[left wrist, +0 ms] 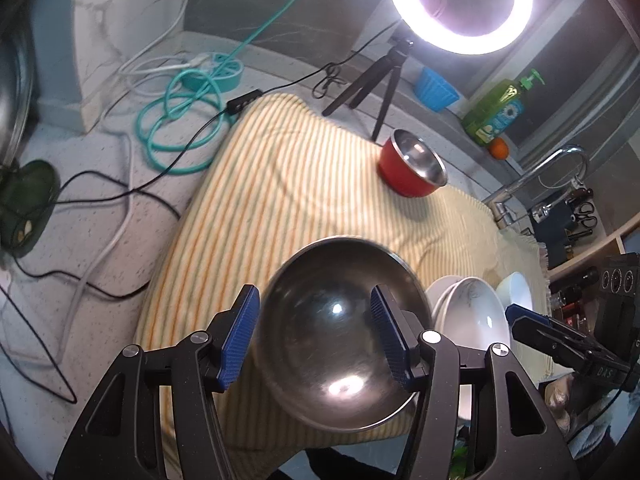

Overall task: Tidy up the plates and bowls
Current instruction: 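Move both tools to the red steel bowl and grasp its rim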

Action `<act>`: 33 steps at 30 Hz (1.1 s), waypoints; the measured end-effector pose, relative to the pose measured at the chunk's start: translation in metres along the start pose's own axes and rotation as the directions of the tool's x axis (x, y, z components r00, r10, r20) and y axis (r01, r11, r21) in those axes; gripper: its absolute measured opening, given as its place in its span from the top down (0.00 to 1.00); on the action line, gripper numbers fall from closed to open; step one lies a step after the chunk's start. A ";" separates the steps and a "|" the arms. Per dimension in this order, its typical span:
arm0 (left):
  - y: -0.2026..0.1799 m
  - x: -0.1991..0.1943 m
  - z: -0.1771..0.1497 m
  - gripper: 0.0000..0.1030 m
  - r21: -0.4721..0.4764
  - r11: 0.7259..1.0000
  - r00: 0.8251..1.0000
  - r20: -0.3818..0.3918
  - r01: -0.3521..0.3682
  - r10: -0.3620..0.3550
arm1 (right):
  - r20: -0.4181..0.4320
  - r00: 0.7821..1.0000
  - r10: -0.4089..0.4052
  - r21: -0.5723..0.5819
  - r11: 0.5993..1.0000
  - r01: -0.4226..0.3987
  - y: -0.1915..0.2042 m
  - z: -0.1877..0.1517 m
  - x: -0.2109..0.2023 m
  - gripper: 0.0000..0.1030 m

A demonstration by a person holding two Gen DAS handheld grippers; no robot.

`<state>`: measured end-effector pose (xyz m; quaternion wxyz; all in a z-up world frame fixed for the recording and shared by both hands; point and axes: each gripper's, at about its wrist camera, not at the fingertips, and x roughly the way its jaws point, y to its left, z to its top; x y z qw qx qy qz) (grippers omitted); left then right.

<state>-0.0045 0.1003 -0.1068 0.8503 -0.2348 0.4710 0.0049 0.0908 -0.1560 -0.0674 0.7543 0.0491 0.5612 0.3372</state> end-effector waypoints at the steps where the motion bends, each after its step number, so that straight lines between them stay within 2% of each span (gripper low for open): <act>1: -0.005 0.000 0.003 0.45 0.011 1.000 1.000 0.005 0.008 -0.008 | 0.010 1.000 -0.004 0.008 1.000 0.004 -0.004 0.001 -0.005 0.24; 13: -0.053 0.012 0.042 0.45 0.118 0.991 0.997 0.025 0.064 -0.068 | 0.130 0.991 -0.039 0.078 0.997 0.029 -0.044 0.035 -0.055 0.24; 19: -0.075 0.029 0.069 0.45 0.166 0.982 0.995 0.020 0.091 -0.095 | 0.155 0.988 -0.009 0.131 0.991 -0.012 -0.065 0.063 -0.056 0.24; 25: -0.086 0.058 0.095 0.45 0.169 0.978 0.992 -0.021 0.123 -0.121 | 0.161 0.986 0.032 0.155 0.986 -0.057 -0.076 0.092 -0.044 0.25; 27: -0.086 0.068 0.103 0.45 0.166 0.977 0.991 -0.037 0.130 -0.125 | 0.150 0.988 0.033 0.155 0.986 -0.057 -0.078 0.100 -0.034 0.28; 29: -0.087 0.079 0.110 0.45 0.166 0.977 0.991 -0.052 0.130 -0.123 | 0.133 0.990 0.046 0.163 0.984 -0.068 -0.081 0.106 -0.023 0.35; 33: -0.083 0.101 0.122 0.45 0.128 0.980 0.986 -0.088 0.151 -0.141 | 0.103 0.993 0.051 0.193 0.979 -0.070 -0.092 0.116 0.002 0.42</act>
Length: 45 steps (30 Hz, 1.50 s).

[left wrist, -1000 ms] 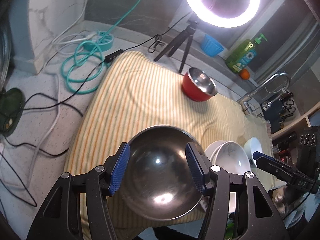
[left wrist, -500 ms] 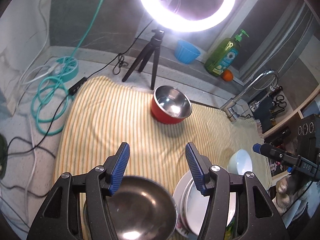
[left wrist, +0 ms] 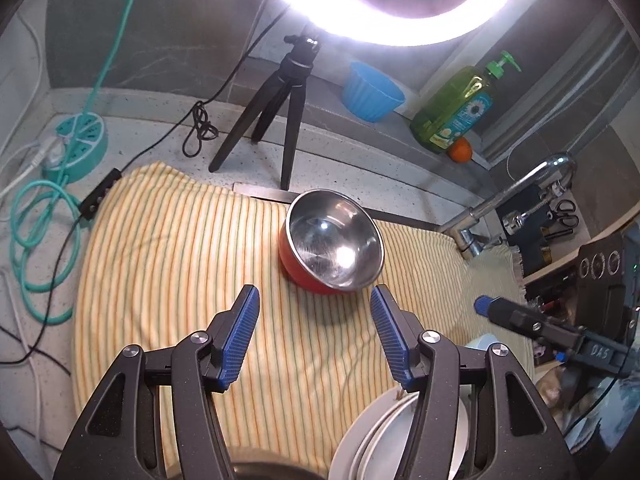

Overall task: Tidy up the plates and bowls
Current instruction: 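Move both tools to the red steel bowl and grasp its rim, then lift the red bowl and carry it over the large steel bowl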

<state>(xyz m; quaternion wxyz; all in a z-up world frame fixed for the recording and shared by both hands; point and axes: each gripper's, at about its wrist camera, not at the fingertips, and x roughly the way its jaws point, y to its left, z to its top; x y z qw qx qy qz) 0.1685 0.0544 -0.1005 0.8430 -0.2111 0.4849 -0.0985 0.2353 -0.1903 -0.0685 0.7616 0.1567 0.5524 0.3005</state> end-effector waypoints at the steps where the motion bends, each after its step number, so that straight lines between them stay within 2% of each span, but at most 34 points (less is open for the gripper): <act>1: 0.002 0.005 0.003 0.45 -0.010 1.000 1.000 -0.008 0.003 -0.003 | -0.008 1.000 0.002 0.010 1.000 -0.002 -0.004 0.002 0.006 0.44; 6: 0.008 0.026 0.019 0.47 -0.016 1.000 0.999 -0.033 -0.011 0.011 | -0.036 0.999 0.008 0.053 0.999 -0.006 -0.017 0.013 0.032 0.49; 8: 0.011 0.034 0.026 0.47 -0.020 1.000 0.999 -0.039 -0.016 0.015 | -0.044 0.999 0.006 0.065 0.998 -0.003 -0.022 0.017 0.041 0.55; 13: 0.016 0.052 0.038 0.49 -0.017 1.000 0.998 -0.064 -0.012 0.011 | -0.057 0.998 0.006 0.103 0.995 0.000 -0.034 0.025 0.060 0.56; 16: 0.020 0.064 0.043 0.54 -0.023 1.000 0.997 -0.081 -0.017 0.015 | -0.064 0.998 0.018 0.129 0.992 -0.010 -0.041 0.029 0.069 0.57; 20: 0.023 0.074 0.046 0.59 -0.018 1.000 0.995 -0.097 -0.022 0.020 | -0.072 0.997 0.026 0.145 0.989 -0.015 -0.047 0.033 0.079 0.66; 22: 0.024 0.077 0.046 0.65 -0.015 1.000 0.994 -0.105 -0.022 0.020 | -0.075 0.997 0.027 0.149 0.989 -0.015 -0.048 0.035 0.083 0.66; 27: 0.023 0.084 0.045 0.69 -0.010 1.000 0.992 -0.123 -0.019 0.017 | -0.081 0.996 0.021 0.150 0.989 -0.008 -0.048 0.038 0.091 0.68; 38: 0.018 0.095 0.044 0.84 0.006 1.000 0.989 -0.150 -0.007 0.008 | -0.091 0.996 -0.016 0.113 0.993 0.026 -0.044 0.040 0.103 0.84; 45: 0.016 0.094 0.043 0.85 0.020 1.000 0.989 -0.145 -0.016 0.018 | -0.094 0.995 -0.037 0.099 0.994 0.046 -0.043 0.039 0.103 0.87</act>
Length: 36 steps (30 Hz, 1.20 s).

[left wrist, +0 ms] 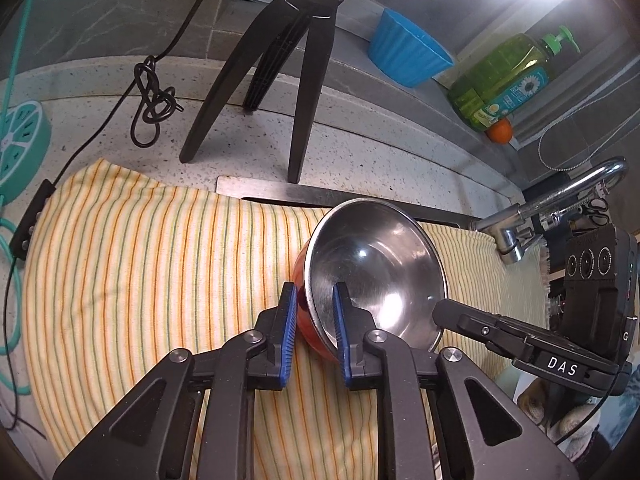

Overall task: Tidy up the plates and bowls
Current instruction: 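Lift the red bowl and carry it over the large steel bowl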

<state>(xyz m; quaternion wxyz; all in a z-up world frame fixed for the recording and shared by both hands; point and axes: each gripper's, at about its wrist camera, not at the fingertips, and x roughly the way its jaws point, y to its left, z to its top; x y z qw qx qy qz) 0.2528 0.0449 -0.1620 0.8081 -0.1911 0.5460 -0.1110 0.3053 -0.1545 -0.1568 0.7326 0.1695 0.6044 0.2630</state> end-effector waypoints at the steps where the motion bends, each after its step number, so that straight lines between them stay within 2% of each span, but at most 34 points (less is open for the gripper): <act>1: -0.001 0.000 -0.001 0.85 0.003 1.000 1.000 0.001 -0.004 0.004 | 0.001 1.000 -0.002 -0.001 1.000 0.002 0.001 0.000 0.001 0.87; 17: -0.004 -0.021 -0.019 0.85 0.003 1.000 0.999 0.031 -0.011 0.010 | 0.001 1.000 0.010 -0.032 0.999 -0.010 0.016 -0.017 -0.009 0.87; 25: -0.009 -0.051 -0.036 0.85 0.011 1.000 0.997 0.079 -0.006 0.005 | 0.007 0.999 0.031 -0.053 0.998 -0.031 0.030 -0.036 -0.027 0.87; 36: -0.015 -0.097 -0.077 0.85 -0.011 1.000 0.990 0.139 0.009 -0.007 | 0.025 0.997 0.069 -0.126 0.990 -0.065 0.061 -0.073 -0.064 0.87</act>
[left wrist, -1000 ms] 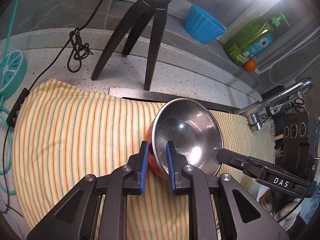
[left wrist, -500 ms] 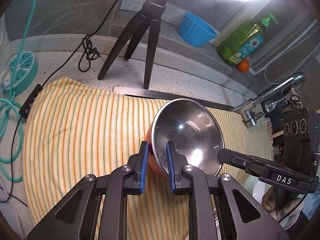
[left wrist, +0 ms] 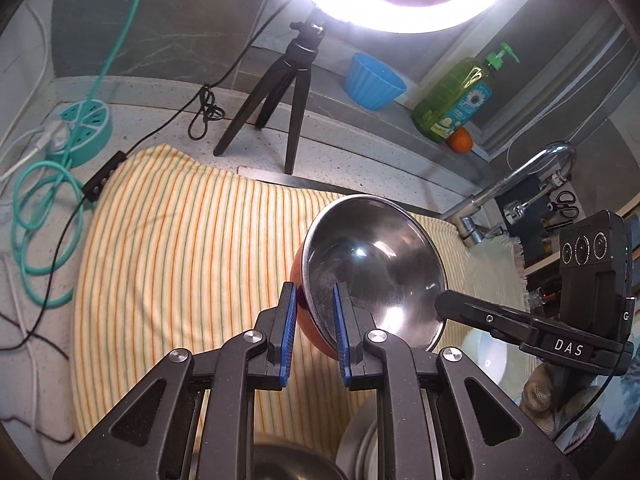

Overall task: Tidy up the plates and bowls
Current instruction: 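Lift the red bowl and carry it over the large steel bowl, then lower the red bowl into the large steel bowl and open both tools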

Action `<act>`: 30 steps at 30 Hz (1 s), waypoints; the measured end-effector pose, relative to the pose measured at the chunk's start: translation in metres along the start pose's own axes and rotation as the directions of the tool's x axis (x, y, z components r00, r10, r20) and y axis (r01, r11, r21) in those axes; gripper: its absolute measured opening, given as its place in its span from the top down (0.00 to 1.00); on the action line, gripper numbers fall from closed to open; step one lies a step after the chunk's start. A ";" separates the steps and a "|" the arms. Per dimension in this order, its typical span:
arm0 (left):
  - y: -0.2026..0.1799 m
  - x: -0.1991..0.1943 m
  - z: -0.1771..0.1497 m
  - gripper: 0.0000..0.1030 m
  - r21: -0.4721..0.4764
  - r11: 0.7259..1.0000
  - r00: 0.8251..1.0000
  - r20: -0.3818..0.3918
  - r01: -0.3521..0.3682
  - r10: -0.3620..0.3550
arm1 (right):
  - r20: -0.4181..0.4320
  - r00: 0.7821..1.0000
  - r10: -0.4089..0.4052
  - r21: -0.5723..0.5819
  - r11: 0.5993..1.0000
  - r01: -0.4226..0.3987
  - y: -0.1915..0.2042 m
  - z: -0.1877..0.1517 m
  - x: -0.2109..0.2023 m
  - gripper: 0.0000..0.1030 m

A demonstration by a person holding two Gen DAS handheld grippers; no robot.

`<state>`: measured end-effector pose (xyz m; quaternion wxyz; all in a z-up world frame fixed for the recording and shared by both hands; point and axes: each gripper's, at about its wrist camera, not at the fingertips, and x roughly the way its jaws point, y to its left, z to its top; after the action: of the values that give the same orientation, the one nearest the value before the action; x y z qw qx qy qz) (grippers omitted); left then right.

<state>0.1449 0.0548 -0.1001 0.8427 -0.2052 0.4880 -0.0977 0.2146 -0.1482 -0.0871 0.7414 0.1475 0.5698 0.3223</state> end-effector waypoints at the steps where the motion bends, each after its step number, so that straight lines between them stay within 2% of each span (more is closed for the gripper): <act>1: 0.000 -0.005 -0.004 0.85 -0.003 1.000 1.000 0.007 -0.002 0.002 | 0.001 1.000 0.004 -0.007 1.000 -0.004 0.004 -0.003 -0.003 0.87; 14: 0.005 -0.059 -0.056 0.85 -0.031 0.998 0.996 0.073 -0.051 0.053 | -0.039 0.998 0.053 -0.083 0.995 -0.056 0.050 -0.053 -0.016 0.87; 23: 0.020 -0.083 -0.093 0.85 -0.065 0.994 0.992 0.076 -0.092 0.097 | -0.109 0.991 0.076 -0.130 0.988 -0.090 0.073 -0.084 -0.005 0.87; 30: 0.035 -0.085 -0.120 0.85 -0.104 0.988 0.992 0.046 -0.112 0.117 | -0.182 0.981 0.065 -0.149 0.984 -0.093 0.079 -0.104 0.012 0.87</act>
<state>-0.0025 0.0872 -0.1015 0.8478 -0.2217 0.4814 -0.0190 0.0940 -0.0967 -0.0823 0.6840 0.0822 0.5995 0.4074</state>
